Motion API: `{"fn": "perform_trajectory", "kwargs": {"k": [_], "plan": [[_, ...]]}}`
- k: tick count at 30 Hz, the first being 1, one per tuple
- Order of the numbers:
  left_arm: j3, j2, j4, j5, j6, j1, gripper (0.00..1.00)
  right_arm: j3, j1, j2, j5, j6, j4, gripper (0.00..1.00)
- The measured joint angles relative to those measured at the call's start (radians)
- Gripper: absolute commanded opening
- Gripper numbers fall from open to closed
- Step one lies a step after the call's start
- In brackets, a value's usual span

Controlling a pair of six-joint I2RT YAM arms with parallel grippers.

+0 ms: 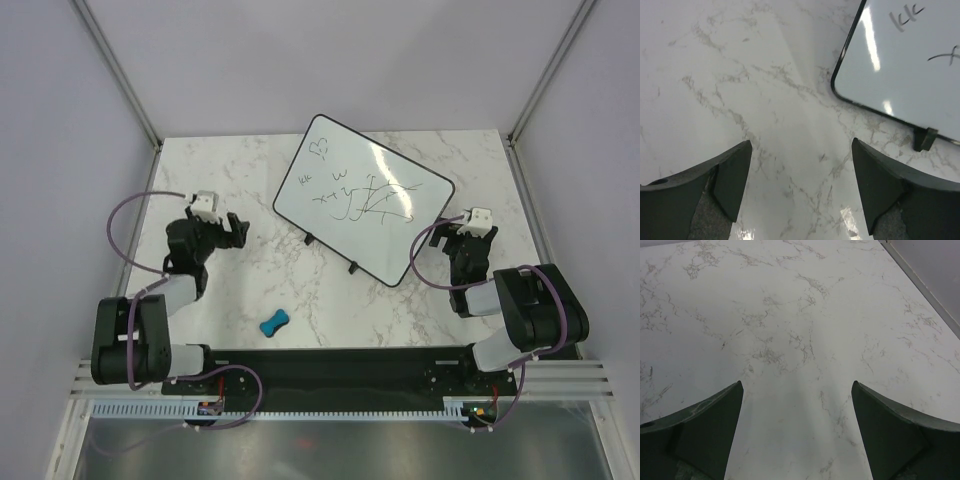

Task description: Erase the whiteboard

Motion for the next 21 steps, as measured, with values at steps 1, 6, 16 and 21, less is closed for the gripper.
{"fn": "perform_trajectory", "kwargs": {"k": [1, 6, 16, 21], "plan": [[0.081, -0.016, -0.11, 0.033, 0.0, 0.0, 0.86, 0.0, 0.0, 0.0, 0.0, 0.0, 0.0, 0.98], [0.358, -0.104, -0.567, 0.169, 0.023, -0.05, 0.83, 0.0, 0.0, -0.002, 0.0, 0.0, -0.001, 0.98], [0.423, -0.201, -1.251, 0.075, 0.27, -0.428, 0.86, 0.149, -0.001, -0.208, 0.124, 0.063, -0.42, 0.98], [0.475, -0.115, -1.407, -0.062, 0.338, -0.621, 0.88, 0.251, -0.001, -0.296, 0.18, 0.123, -0.661, 0.95]]}}
